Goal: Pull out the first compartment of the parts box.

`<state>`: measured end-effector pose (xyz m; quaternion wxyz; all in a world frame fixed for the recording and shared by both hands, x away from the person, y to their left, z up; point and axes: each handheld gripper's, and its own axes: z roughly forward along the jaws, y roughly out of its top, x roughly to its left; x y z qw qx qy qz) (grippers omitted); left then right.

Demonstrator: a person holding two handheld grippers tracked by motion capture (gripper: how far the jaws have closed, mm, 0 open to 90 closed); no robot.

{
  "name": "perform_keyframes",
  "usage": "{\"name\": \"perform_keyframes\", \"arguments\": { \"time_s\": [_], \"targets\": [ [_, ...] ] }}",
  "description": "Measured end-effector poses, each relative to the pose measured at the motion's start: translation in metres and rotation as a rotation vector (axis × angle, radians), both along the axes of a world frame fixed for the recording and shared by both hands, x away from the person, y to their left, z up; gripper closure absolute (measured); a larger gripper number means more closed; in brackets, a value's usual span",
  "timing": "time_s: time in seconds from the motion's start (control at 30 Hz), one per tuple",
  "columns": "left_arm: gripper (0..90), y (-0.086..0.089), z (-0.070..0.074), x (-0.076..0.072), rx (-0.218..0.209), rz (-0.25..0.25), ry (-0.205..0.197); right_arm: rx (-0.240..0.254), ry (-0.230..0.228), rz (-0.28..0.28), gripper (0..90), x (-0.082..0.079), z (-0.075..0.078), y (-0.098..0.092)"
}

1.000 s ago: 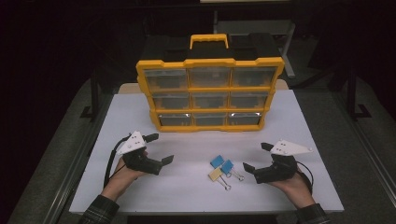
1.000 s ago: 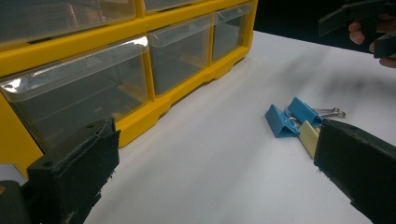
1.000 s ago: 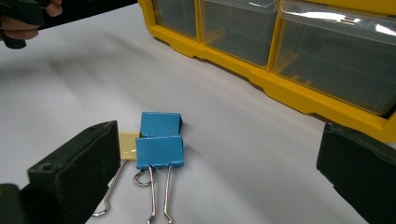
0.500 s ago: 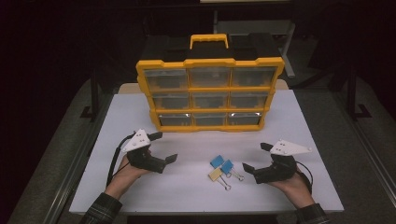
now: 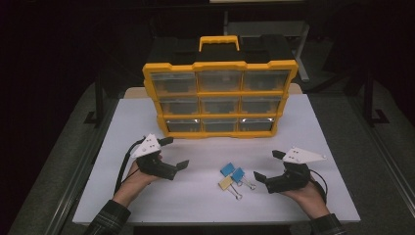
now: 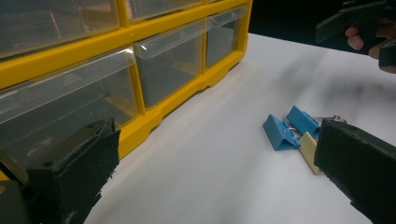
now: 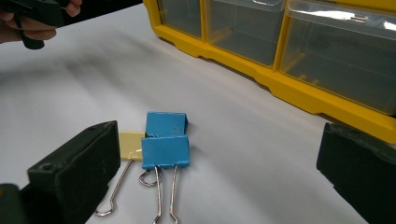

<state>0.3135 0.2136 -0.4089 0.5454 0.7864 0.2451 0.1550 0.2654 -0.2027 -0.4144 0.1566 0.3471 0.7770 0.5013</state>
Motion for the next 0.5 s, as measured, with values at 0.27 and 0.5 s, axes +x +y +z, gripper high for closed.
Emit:
{"name": "perform_keyframes", "arguments": {
  "time_s": [0.27, 0.5],
  "targets": [
    [0.0, -0.004, 0.0018, 0.0027, -0.002, -0.004, -0.001, 0.001, 0.004, 0.005, 0.0, 0.0004, -0.0003, 0.0008],
    [0.0, -0.0098, 0.0016, 0.0051, -0.003, -0.017, 0.0, 0.001, 0.003, 0.004, 0.0, 0.0006, -0.0001, 0.0009]
  ]
}}
